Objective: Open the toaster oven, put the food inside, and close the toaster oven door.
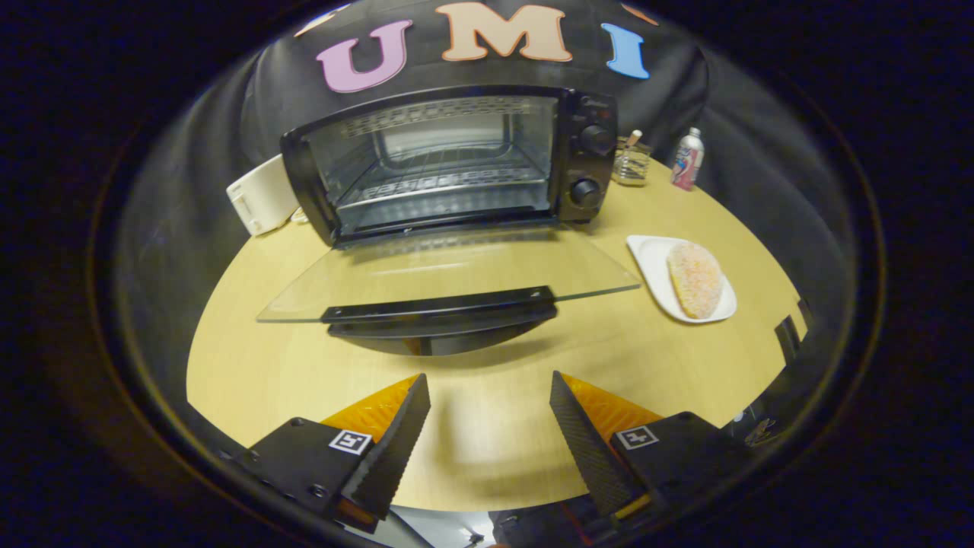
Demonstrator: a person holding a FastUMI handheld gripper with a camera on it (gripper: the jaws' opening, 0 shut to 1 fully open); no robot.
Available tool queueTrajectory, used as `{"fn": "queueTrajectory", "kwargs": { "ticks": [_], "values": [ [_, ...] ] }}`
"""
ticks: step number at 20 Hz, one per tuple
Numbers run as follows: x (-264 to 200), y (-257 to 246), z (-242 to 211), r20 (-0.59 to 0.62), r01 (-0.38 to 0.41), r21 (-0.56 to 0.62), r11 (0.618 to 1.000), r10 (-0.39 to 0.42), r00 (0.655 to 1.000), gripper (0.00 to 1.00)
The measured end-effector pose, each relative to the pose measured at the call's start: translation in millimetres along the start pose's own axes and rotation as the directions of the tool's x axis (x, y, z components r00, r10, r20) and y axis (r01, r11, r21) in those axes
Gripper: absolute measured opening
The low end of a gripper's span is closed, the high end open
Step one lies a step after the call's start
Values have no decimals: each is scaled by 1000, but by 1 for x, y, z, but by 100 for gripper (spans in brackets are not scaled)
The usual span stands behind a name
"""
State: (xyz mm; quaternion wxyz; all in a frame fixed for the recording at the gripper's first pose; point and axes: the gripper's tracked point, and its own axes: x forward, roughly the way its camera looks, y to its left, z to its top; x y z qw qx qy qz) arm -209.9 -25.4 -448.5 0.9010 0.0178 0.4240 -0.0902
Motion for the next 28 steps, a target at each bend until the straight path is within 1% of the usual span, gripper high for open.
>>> {"fn": "queueTrajectory", "kwargs": {
  "ticks": [3, 8, 13, 15, 17, 18, 19, 21, 23, 24, 25, 28],
  "values": [
    [4, -41, 20, 25, 85, 34, 996, -86, 996, 100],
    [15, -111, 50, 57, 207, 93, 974, -213, 975, 100],
    [31, -163, 87, 86, 277, 150, 949, -292, 953, 100],
    [34, -172, 98, 96, 284, 166, 945, -302, 949, 100],
    [28, -173, 118, 141, 259, 181, 949, -285, 948, 100],
    [21, -168, 136, 188, 230, 191, 954, -266, 946, 100],
    [12, -162, 157, 261, 187, 196, 963, -235, 936, 100],
    [-12, -139, 208, 402, 100, 179, 979, -166, 900, 100],
    [-31, -111, 243, 479, 40, 148, 988, -107, 871, 99],
    [-30, -100, 252, 493, 20, 139, 990, -87, 866, 99],
    [-25, -91, 252, 490, 1, 131, 991, -66, 869, 99],
    [-7, -73, 230, 425, -11, 101, 995, -33, 904, 99]
  ]
}}
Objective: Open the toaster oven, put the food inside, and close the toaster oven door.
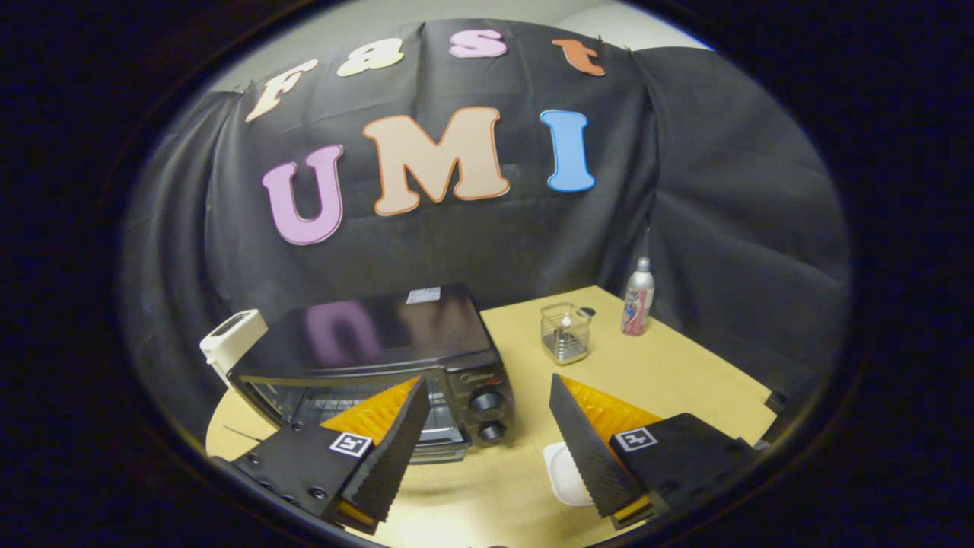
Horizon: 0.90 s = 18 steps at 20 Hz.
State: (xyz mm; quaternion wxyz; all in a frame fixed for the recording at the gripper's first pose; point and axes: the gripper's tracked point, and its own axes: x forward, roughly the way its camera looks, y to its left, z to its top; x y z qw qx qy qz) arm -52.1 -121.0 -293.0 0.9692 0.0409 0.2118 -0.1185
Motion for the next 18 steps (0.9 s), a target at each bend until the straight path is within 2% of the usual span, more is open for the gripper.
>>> {"fn": "queueTrajectory", "kwargs": {
  "ticks": [3, 8, 15, 18],
  "values": [
    [3, 3, -31, -74, -7, -26, 1000, 5, 997, 99],
    [-4, -4, -48, -95, -19, 18, 1000, 21, 995, 100],
    [-21, -20, -104, -219, 0, -115, 993, -25, 975, 100],
    [-18, -23, -119, -247, 3, -116, 993, -31, 969, 100]
  ]
}}
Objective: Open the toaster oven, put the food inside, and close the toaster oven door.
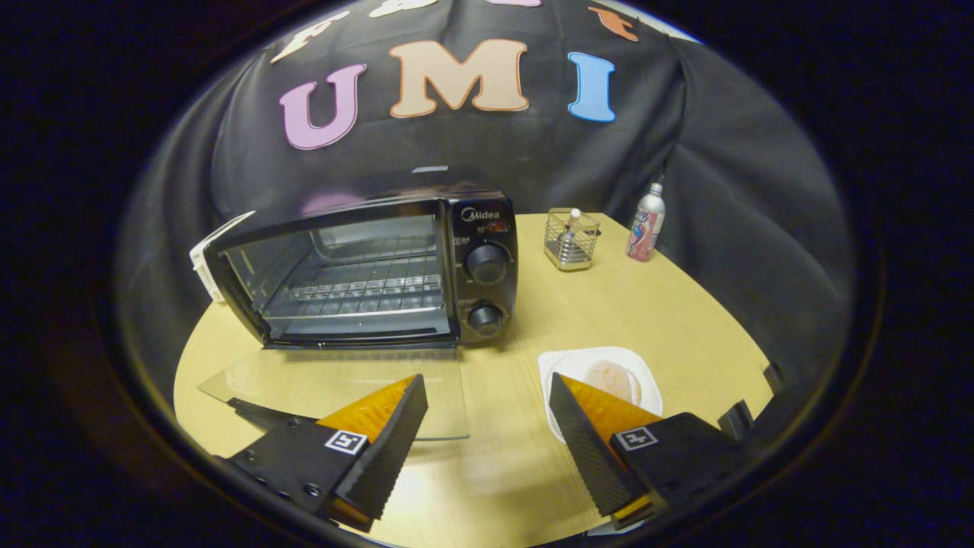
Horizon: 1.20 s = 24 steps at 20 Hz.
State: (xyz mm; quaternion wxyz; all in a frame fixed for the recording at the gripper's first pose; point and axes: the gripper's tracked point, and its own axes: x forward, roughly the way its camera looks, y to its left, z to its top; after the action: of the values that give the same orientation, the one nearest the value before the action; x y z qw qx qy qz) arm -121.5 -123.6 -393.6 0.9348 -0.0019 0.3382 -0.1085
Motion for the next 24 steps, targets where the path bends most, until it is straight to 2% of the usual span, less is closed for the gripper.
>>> {"fn": "queueTrajectory", "kwargs": {
  "ticks": [7, 12, 14, 17, 21, 24],
  "values": [
    [18, -1, -41, -103, 29, -72, 997, -36, 994, 100],
    [17, -9, -37, -91, 40, -49, 998, -45, 995, 100],
    [15, -25, -26, -54, 75, -55, 996, -78, 995, 100],
    [15, -62, -13, -21, 169, -46, 985, -170, 985, 100],
    [24, -109, -12, -34, 272, 26, 962, -271, 962, 100],
    [33, -127, -21, -73, 299, 109, 948, -292, 954, 100]
  ]
}}
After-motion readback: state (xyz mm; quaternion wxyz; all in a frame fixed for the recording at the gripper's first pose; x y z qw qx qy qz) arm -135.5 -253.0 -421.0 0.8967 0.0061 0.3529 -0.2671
